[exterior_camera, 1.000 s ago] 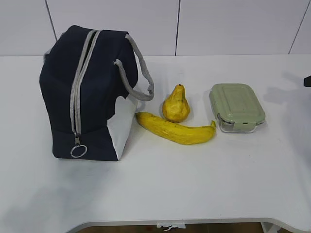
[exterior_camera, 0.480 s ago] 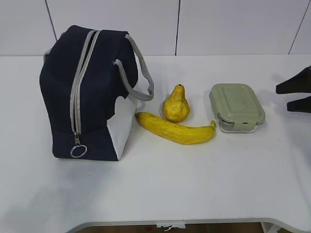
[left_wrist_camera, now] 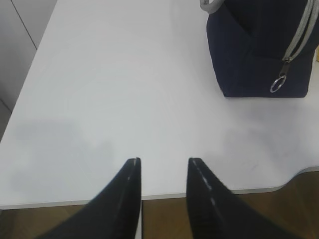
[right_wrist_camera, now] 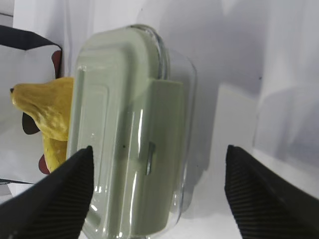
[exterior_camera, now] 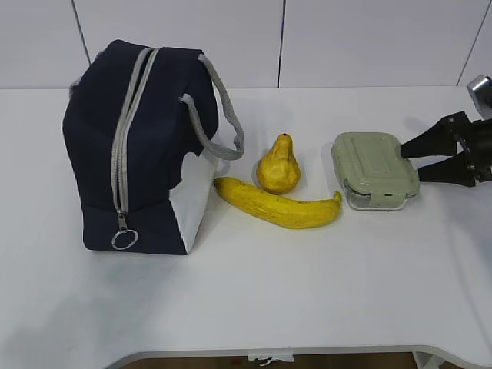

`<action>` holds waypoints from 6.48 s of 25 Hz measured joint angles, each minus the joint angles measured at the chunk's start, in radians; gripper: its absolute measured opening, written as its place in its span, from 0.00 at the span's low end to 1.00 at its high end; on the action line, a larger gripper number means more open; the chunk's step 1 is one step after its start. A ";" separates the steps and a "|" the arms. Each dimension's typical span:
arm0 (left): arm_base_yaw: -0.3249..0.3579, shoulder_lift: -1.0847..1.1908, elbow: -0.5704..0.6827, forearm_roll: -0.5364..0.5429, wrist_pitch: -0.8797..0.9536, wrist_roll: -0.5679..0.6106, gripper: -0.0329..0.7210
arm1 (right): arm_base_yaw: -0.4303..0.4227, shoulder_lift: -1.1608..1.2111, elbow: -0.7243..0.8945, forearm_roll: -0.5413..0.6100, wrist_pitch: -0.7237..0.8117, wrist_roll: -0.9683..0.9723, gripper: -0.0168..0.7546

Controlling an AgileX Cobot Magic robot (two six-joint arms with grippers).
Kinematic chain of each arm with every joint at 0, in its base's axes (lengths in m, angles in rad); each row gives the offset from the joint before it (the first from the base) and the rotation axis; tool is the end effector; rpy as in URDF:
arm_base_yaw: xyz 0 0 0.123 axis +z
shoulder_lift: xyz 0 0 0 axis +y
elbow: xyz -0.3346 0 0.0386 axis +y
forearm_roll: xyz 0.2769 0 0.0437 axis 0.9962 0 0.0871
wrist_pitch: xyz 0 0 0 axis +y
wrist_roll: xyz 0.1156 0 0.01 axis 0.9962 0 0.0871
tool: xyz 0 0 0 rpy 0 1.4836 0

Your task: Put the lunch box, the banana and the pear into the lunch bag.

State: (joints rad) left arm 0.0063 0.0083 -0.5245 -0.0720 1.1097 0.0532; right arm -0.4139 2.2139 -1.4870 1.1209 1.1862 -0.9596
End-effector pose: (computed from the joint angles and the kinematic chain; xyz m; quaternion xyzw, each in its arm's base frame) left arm -0.0137 -0.0076 0.2829 0.0227 0.8608 -0.0208 0.5080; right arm 0.4733 -0.1021 0.1528 0.0245 0.8793 0.4266 0.2105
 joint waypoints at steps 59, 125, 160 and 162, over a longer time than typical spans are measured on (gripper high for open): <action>0.000 0.000 0.000 0.000 0.000 0.000 0.36 | 0.046 0.064 -0.002 0.119 -0.003 -0.040 0.54; 0.000 1.313 -0.696 -0.593 0.010 0.339 0.53 | 0.399 -0.348 0.002 0.260 -0.009 0.406 0.51; 0.000 1.798 -0.960 -0.822 0.086 0.517 0.06 | 0.737 -0.344 0.007 0.468 -0.447 0.222 0.51; 0.000 1.798 -0.960 -0.822 0.087 0.517 0.06 | 0.737 -0.329 0.007 0.446 -0.463 0.222 0.51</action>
State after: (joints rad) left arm 0.0063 1.8059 -1.4847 -0.8941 1.1970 0.5699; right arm 0.3234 1.8848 -1.4796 1.5667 0.7227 -0.7378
